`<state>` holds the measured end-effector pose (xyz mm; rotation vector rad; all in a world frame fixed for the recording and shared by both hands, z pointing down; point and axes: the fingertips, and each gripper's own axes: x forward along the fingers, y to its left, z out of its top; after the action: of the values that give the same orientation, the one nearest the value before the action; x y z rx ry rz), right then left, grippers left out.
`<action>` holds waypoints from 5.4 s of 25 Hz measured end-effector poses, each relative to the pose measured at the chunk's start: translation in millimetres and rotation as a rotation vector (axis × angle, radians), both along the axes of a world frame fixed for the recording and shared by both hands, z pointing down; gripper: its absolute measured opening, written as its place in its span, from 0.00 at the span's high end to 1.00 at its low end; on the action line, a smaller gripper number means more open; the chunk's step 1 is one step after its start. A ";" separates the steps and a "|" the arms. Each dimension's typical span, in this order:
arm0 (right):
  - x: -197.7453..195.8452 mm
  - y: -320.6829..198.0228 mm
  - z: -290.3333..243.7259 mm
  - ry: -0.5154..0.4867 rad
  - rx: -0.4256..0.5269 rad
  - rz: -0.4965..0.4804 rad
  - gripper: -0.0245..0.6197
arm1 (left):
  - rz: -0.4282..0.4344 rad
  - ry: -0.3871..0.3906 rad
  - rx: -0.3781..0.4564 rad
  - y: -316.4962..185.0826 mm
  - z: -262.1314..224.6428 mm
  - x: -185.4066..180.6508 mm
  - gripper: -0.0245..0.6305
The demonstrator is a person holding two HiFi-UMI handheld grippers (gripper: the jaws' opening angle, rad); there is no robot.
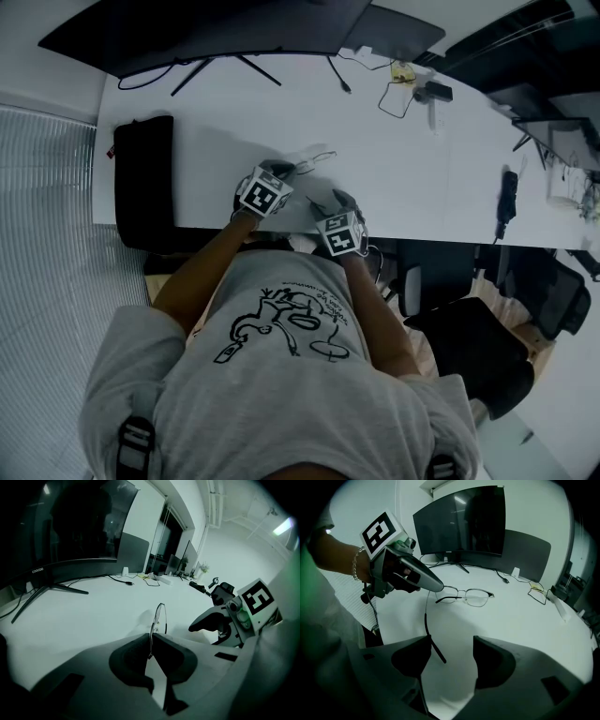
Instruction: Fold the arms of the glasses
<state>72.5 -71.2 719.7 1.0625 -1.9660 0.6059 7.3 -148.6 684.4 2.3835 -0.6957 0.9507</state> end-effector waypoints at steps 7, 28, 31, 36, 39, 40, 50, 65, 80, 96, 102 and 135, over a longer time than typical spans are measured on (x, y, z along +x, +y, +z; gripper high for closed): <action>8.3 -5.2 -1.1 0.005 0.004 0.024 0.51 | 0.015 -0.003 -0.008 3.1 0.5 -1.7 0.91; 32.8 -26.4 -0.4 0.021 0.015 0.062 0.52 | 0.089 -0.008 -0.019 21.1 0.6 1.7 0.91; 35.9 -28.6 -0.3 0.023 0.014 0.063 0.52 | 0.098 -0.003 -0.013 22.1 -1.4 4.7 0.91; 38.3 -31.2 0.8 0.025 0.012 0.066 0.52 | 0.114 -0.009 -0.009 24.3 -1.8 5.8 0.91; 39.3 -32.3 1.2 0.026 0.011 0.066 0.52 | 0.123 -0.005 -0.009 25.8 -2.1 6.9 0.91; 39.8 -32.8 1.5 0.026 0.011 0.067 0.52 | 0.125 -0.005 -0.011 26.5 -2.0 7.0 0.91; 42.9 -40.0 3.9 0.031 0.010 0.067 0.52 | 0.159 -0.009 -0.041 37.0 1.7 8.8 0.91; 41.6 -46.1 7.5 0.035 0.007 0.062 0.53 | 0.230 -0.043 -0.047 53.4 7.7 11.1 0.91; 34.9 -46.0 -7.5 -0.039 0.029 0.065 0.68 | 0.207 -0.143 0.177 25.4 0.8 1.1 0.91; 36.3 -37.4 -41.5 -0.119 0.089 0.097 0.88 | 0.368 -0.359 0.462 33.4 10.3 5.1 0.91; 36.4 -35.4 -54.3 -0.142 0.109 0.101 0.89 | 0.375 -0.359 0.449 40.2 13.4 6.2 0.90; 28.4 -42.6 -255.4 -0.298 0.352 0.069 0.90 | -0.137 0.300 0.293 20.8 -208.3 2.4 0.93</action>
<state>100.9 -113.7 464.3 1.3183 -2.3643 0.4862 9.7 -127.8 476.1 2.6127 -0.9151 0.4443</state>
